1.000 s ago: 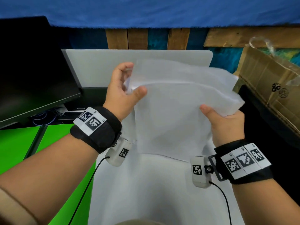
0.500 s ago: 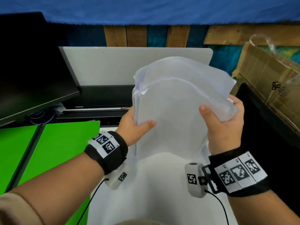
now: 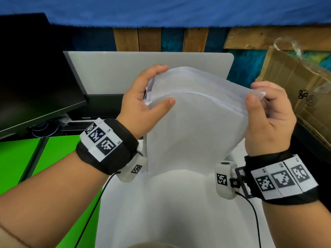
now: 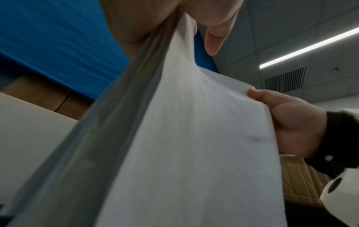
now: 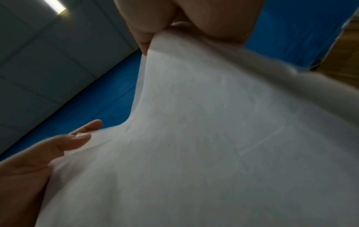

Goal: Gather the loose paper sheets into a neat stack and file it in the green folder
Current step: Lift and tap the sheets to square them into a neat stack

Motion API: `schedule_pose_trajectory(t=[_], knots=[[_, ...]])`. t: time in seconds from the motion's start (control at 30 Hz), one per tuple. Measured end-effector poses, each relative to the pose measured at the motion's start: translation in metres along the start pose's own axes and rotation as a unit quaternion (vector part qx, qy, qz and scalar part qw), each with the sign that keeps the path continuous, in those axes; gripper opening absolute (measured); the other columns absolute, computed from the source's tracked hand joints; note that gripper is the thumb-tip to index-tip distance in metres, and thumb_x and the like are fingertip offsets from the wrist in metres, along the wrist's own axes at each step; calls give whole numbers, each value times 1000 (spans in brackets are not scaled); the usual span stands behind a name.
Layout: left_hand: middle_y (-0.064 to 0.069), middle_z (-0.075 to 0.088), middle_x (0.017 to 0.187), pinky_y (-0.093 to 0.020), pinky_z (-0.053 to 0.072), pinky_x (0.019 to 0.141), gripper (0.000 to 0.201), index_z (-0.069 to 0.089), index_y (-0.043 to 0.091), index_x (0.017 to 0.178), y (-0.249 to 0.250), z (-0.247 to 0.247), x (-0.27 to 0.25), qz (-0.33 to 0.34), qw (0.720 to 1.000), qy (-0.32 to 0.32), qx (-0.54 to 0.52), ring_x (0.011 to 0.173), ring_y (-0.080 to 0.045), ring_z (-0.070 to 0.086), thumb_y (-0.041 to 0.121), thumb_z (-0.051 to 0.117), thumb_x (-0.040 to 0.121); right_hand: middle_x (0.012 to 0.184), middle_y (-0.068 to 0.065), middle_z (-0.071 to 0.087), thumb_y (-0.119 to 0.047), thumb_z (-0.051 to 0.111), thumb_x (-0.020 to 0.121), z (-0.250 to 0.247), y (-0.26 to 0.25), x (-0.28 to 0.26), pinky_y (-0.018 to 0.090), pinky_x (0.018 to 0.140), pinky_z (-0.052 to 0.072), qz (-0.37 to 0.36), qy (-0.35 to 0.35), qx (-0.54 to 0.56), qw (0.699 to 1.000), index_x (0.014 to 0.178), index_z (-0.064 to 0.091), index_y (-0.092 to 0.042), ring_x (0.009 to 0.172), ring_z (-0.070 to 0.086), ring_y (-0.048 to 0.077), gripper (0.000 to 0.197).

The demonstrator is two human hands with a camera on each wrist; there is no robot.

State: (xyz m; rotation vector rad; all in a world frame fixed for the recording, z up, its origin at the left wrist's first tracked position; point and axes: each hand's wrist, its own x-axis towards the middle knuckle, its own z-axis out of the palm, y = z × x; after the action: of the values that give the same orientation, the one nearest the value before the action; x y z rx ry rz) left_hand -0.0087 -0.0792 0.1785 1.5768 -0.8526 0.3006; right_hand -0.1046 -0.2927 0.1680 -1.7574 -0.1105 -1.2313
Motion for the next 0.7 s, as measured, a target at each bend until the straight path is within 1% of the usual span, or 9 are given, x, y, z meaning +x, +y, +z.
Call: schedule_pose_trajectory(t=[0.13, 0.27, 0.33, 0.4, 0.47, 0.5, 0.57, 0.63, 0.7], knots=[[13, 52, 116, -7, 37, 96, 27, 52, 39, 97, 1, 0, 1, 21, 997, 21, 65, 110, 10, 48, 24, 64, 78, 102, 7, 55, -21, 54, 82, 0, -1, 1, 46, 89, 46, 65, 60, 1, 996, 76, 57, -32, 99, 53, 21, 13], [19, 57, 100, -4, 39, 87, 24, 53, 36, 78, 2, 4, 4, 16, 996, 53, 73, 97, 12, 54, 16, 67, 78, 96, 0, 56, -21, 50, 78, 3, -2, 1, 43, 82, 46, 108, 84, 27, 990, 79, 55, -28, 90, 54, 18, 8], [18, 59, 92, -4, 42, 81, 28, 52, 32, 72, 0, 4, 4, -1, 997, 63, 52, 89, 12, 57, 9, 66, 78, 96, 0, 53, -25, 51, 80, 2, -1, -1, 40, 79, 44, 88, 65, 27, 994, 90, 53, -29, 86, 51, 13, 11], [15, 60, 86, -5, 44, 77, 31, 50, 29, 67, -1, 3, 4, -21, 996, 75, 34, 82, 11, 58, 4, 64, 78, 104, 5, 48, -28, 54, 80, 0, 0, -4, 34, 79, 41, 51, 31, 34, 998, 105, 47, -29, 88, 48, 9, 26], [13, 60, 82, -6, 44, 74, 34, 46, 26, 63, -1, 3, 5, -32, 996, 83, 17, 77, 10, 58, 0, 61, 79, 113, 13, 40, -27, 57, 79, -2, 1, -7, 22, 87, 43, -7, -14, 26, 1000, 117, 39, -23, 102, 50, -1, 43], [12, 60, 81, -6, 44, 72, 35, 45, 25, 62, -1, 3, 5, -36, 996, 85, 10, 75, 9, 58, -3, 59, 79, 114, 15, 38, -27, 59, 80, -3, 2, -9, 22, 92, 43, -36, -32, -5, 999, 120, 38, -19, 110, 48, 0, 45], [10, 60, 82, -7, 45, 70, 35, 45, 23, 64, 0, 2, 5, -39, 996, 82, -10, 76, 8, 59, -5, 57, 80, 115, 18, 39, -30, 58, 86, -4, 5, -10, 28, 100, 39, -69, -39, -72, 994, 117, 49, -17, 117, 44, 10, 35], [7, 62, 88, -12, 48, 73, 31, 49, 24, 71, 1, 2, 6, -45, 996, 69, -41, 82, 3, 61, -5, 56, 81, 115, 17, 39, -20, 56, 88, -5, 7, -10, 21, 99, 37, -59, -21, -82, 995, 111, 57, -9, 116, 40, -2, 26], [6, 62, 96, -14, 49, 78, 28, 53, 26, 81, 3, 3, 5, -47, 996, 56, -51, 89, 1, 61, -1, 57, 82, 114, 16, 41, -13, 54, 88, -4, 7, -10, 18, 95, 39, -53, -4, -82, 995, 106, 59, -7, 114, 42, -6, 19]])
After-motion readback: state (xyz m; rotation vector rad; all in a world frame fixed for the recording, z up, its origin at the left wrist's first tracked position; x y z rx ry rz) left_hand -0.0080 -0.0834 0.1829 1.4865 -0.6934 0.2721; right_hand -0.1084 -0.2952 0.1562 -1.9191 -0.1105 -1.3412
